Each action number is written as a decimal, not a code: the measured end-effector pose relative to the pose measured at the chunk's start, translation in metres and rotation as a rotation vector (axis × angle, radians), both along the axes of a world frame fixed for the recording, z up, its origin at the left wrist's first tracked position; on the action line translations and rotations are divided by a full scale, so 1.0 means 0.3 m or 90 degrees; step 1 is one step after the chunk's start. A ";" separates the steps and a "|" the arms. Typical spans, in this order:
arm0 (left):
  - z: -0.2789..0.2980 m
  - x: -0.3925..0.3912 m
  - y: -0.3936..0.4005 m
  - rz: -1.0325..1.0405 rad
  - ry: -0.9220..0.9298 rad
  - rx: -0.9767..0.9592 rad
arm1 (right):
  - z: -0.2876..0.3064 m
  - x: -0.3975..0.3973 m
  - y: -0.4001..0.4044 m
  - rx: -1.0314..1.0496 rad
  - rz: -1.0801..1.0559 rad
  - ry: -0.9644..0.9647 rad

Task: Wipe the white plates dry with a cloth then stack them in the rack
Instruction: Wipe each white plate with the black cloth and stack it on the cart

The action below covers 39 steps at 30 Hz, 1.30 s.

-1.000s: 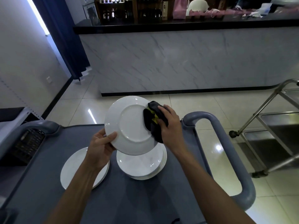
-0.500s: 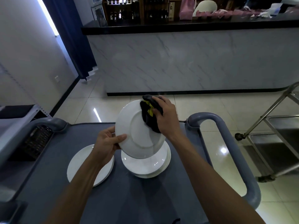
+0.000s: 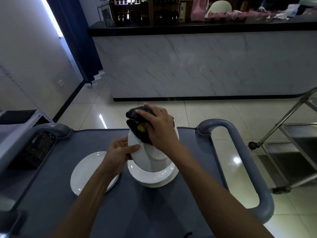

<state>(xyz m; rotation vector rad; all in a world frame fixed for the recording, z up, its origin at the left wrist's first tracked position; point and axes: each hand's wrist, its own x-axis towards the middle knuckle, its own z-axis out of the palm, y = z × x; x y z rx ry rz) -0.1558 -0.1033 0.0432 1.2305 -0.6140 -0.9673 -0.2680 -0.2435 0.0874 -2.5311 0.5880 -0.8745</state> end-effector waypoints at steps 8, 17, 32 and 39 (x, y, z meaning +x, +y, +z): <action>-0.035 0.011 0.019 0.056 0.099 -0.028 | -0.034 -0.018 -0.116 0.193 -0.124 -0.096; -0.037 0.027 0.011 0.122 0.157 -0.059 | -0.134 -0.119 -0.093 0.266 -0.148 -0.117; 0.001 0.002 -0.035 0.208 0.217 -0.083 | -0.214 -0.144 0.180 0.096 -0.083 -0.092; 0.001 0.008 -0.015 0.235 0.227 -0.086 | -0.242 -0.185 0.124 0.165 -0.112 -0.107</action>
